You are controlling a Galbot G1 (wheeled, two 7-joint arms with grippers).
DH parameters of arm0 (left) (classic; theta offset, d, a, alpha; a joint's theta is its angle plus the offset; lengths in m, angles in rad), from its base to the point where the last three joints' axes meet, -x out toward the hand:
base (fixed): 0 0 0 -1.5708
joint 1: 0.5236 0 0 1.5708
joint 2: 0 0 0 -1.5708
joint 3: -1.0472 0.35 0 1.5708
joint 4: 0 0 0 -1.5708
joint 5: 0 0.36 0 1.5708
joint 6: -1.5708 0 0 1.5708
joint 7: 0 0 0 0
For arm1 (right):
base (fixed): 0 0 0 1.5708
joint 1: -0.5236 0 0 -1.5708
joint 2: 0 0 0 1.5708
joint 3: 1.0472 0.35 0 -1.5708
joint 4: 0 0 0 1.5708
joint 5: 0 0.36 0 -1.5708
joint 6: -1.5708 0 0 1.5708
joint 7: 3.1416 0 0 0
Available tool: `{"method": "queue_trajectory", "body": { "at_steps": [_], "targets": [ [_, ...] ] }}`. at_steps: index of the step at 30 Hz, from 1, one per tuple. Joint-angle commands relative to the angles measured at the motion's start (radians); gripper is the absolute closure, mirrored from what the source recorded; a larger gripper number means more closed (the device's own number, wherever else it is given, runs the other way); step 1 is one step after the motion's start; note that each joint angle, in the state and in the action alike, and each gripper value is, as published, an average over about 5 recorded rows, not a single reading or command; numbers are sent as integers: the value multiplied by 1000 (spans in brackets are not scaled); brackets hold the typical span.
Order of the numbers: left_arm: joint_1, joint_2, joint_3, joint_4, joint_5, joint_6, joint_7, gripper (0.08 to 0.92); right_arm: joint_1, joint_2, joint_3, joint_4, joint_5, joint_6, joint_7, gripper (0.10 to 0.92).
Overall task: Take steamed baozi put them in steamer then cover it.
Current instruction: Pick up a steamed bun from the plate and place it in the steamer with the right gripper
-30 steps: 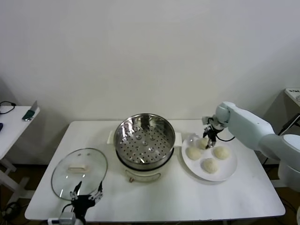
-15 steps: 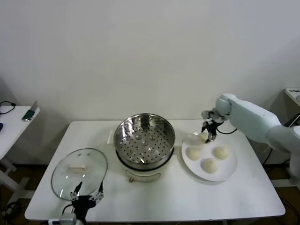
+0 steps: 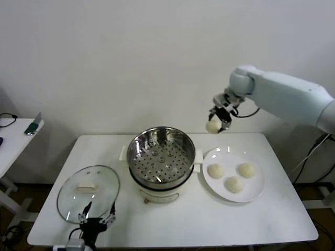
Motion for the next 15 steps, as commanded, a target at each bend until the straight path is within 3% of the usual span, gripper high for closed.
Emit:
{"method": "queue_trajectory", "body": {
  "at_steps": [1,6,15],
  "targets": [
    [4,-2,-4,-16,1,1,0,177,170,146,-46,266,-24,102,23,338],
    [3,-10,-10,-16,1,1,0,177,70,210,-47,296,-158,131,68,338],
    [4,-19,-10,-11,4,-6,1,177,-165,235,-28,163,-457,153,153,338]
  ]
}}
